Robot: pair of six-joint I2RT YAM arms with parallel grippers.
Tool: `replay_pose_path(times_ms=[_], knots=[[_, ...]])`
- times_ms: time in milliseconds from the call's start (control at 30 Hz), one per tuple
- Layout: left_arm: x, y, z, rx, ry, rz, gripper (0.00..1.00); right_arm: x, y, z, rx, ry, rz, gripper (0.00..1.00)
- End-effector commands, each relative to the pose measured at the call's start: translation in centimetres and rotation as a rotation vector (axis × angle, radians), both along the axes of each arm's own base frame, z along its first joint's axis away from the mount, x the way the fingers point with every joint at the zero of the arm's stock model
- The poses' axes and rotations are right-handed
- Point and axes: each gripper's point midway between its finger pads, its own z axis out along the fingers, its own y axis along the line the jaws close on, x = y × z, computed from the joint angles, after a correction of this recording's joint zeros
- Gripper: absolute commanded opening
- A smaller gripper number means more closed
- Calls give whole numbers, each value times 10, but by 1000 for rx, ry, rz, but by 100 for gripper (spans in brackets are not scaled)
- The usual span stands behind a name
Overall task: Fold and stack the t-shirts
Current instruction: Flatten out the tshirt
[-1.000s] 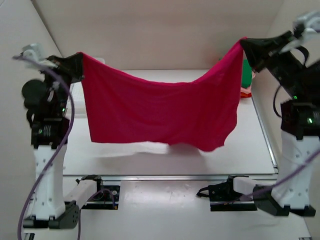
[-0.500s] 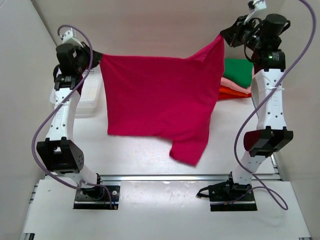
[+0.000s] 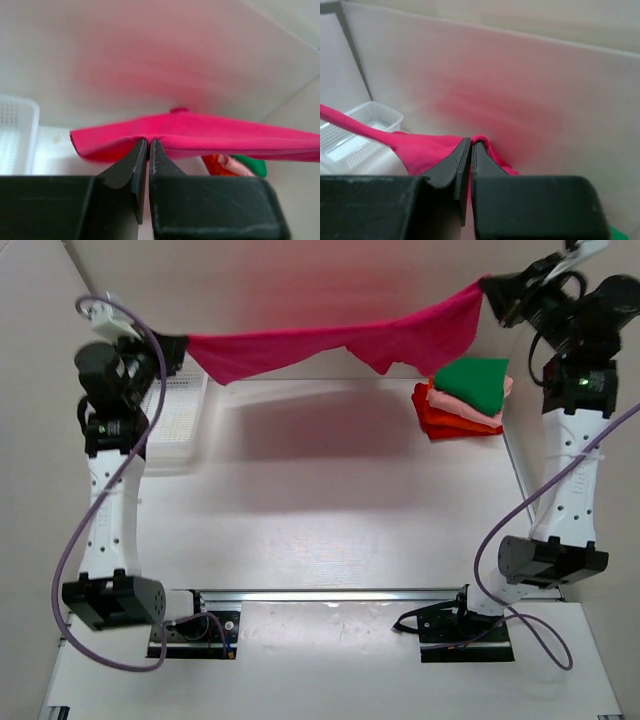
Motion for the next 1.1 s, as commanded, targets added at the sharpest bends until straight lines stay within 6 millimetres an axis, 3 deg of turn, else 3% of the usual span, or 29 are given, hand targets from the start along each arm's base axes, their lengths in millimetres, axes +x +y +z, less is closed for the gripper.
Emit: replay_pose_path(times_ms=[0, 33, 67, 133, 167, 300, 333, 367, 400, 467, 500, 533, 600, 700, 767, 800, 867, 1000, 1067], knots=[[-19, -9, -57, -10, 85, -30, 0, 4, 22, -53, -54, 96, 10, 0], [-24, -10, -66, -7, 98, -28, 0, 14, 25, -92, -59, 178, 12, 0], [-33, -11, -90, -11, 137, -27, 0, -2, 29, -89, -61, 160, 3, 0], [-51, -13, -140, -16, 226, -30, 0, -10, 35, -154, -57, 282, -10, 0], [-64, -15, -140, -8, 217, -30, 0, -29, 37, -149, -63, 254, -13, 0], [-111, -31, -206, 60, 346, -54, 0, -89, 56, -210, -63, 365, -2, 0], [-125, -30, -231, 59, 413, -45, 0, -108, 62, -233, -42, 421, 17, 0], [-138, -42, -246, 52, 456, -85, 0, -118, 66, -269, -23, 518, 30, 0], [-154, -44, -274, 44, 519, -85, 0, -132, 67, -277, -7, 534, 41, 0], [-179, -53, -322, 13, 642, -91, 0, -160, 75, -335, 34, 704, 67, 0], [-189, -59, -336, 5, 674, -103, 0, -167, 79, -348, 31, 738, 77, 0], [-199, -58, -355, -36, 713, -79, 0, -178, 79, -375, 31, 813, 64, 0], [-214, -60, -375, -98, 762, -62, 0, -202, 82, -419, 32, 946, 56, 0], [-228, -60, -396, -160, 779, -32, 0, -224, 86, -442, 94, 1009, 60, 0], [-225, -53, -377, -203, 662, 13, 0, -235, 86, -456, 120, 1051, 67, 0], [-226, -50, -379, -239, 668, 45, 0, -239, 86, -465, 120, 1076, 60, 0], [-231, -42, -377, -254, 644, 80, 0, -239, 89, -463, 110, 1062, 47, 0], [-242, -41, -403, -317, 732, 95, 0, -237, 89, -478, 96, 1121, 57, 0], [-241, -41, -404, -359, 720, 112, 0, -231, 86, -474, 115, 1108, 56, 0]])
